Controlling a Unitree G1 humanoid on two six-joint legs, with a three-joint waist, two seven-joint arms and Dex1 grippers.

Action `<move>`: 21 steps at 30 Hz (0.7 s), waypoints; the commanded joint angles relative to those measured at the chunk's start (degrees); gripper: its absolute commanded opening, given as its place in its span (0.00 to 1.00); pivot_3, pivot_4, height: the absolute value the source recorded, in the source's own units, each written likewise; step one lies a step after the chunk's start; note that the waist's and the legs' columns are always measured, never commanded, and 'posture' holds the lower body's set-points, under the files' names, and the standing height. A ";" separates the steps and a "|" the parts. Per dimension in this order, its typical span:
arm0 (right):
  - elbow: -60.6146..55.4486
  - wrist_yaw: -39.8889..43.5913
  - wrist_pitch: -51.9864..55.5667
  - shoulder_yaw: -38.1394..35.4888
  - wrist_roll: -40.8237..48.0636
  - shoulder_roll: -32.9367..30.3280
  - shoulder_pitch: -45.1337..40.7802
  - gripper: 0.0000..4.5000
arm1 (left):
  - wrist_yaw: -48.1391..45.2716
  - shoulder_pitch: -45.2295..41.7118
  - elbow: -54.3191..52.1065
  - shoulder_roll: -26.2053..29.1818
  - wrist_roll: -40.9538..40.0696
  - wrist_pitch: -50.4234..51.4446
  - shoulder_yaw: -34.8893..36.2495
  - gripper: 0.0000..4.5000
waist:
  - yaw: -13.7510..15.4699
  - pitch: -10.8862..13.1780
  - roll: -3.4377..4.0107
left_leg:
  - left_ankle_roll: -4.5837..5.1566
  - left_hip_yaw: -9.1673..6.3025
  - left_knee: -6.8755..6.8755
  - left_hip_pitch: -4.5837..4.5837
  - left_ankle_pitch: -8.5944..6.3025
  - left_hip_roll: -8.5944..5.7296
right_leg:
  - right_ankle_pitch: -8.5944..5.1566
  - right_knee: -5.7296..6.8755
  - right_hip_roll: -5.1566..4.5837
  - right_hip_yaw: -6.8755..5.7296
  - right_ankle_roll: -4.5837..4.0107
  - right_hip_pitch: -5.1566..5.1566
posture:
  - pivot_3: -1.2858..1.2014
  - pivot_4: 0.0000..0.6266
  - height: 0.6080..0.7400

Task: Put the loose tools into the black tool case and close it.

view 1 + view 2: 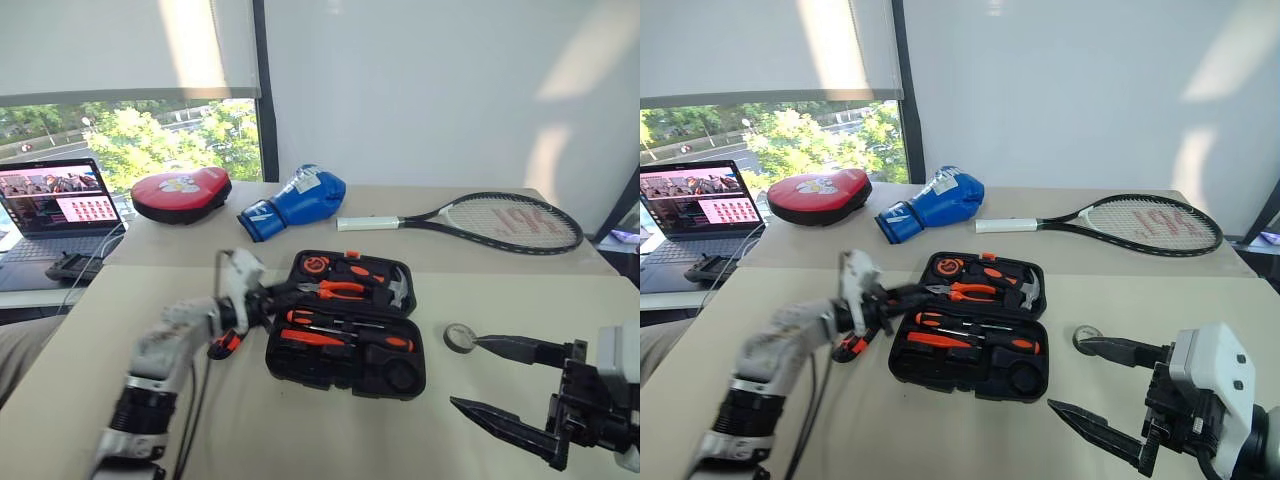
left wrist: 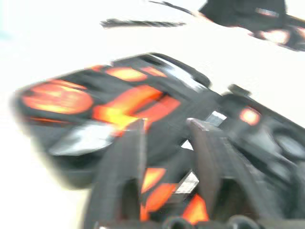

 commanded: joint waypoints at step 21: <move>1.77 0.80 -0.63 2.57 -1.86 -0.07 -4.11 1.00 | -0.99 7.63 -4.87 8.81 -2.05 6.67 -1.84 0.38 | 0.44 0.14 -0.07 | -0.55 -0.02 -0.61 0.19 0.04 -0.10 | -0.14 -0.21 -0.15 0.02 -0.12 -0.02 | 0.52 0.24 1.00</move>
